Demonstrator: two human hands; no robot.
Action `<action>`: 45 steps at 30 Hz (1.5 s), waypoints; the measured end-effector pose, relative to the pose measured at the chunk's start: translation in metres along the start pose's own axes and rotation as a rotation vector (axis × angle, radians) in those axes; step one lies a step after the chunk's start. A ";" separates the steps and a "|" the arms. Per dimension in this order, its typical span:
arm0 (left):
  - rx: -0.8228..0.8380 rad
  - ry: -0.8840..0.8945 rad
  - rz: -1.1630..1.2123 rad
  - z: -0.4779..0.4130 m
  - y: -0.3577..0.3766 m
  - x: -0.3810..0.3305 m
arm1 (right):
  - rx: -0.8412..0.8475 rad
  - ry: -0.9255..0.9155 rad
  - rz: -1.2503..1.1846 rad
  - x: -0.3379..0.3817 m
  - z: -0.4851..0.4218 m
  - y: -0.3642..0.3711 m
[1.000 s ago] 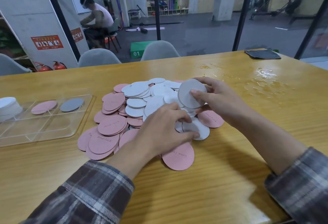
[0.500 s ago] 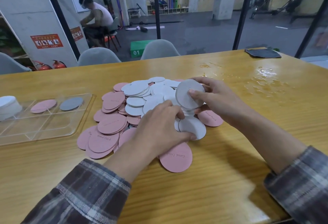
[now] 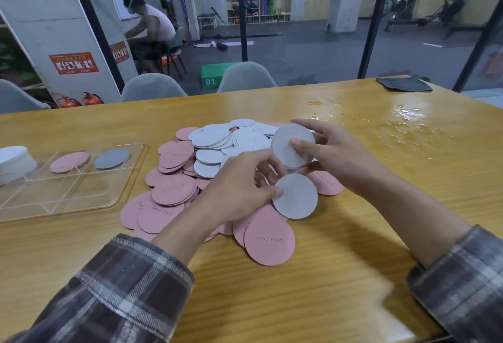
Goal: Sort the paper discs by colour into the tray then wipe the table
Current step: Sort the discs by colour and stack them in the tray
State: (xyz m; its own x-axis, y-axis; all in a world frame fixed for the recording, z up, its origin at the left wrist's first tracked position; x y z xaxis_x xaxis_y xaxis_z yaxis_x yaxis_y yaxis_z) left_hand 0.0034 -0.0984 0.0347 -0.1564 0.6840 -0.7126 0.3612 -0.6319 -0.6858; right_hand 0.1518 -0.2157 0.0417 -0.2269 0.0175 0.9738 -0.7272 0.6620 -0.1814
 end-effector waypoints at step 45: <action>-0.032 -0.199 -0.028 0.000 -0.016 0.012 | -0.006 0.063 -0.090 -0.002 0.000 -0.002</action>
State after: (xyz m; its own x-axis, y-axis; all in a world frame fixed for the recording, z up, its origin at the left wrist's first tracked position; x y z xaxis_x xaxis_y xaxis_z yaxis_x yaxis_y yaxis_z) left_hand -0.0044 -0.0804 0.0370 -0.3442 0.6138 -0.7105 0.3823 -0.5995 -0.7032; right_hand 0.1534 -0.2168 0.0397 -0.1198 0.0049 0.9928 -0.7387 0.6677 -0.0925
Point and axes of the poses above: each hand's wrist, its own z-axis away from the middle knuckle, its own y-axis out of the palm, x = y × z, the point moved 4 cm from there along -z, towards the middle knuckle, and after that the axes turned 1 degree about -z, right-handed, at the moved point
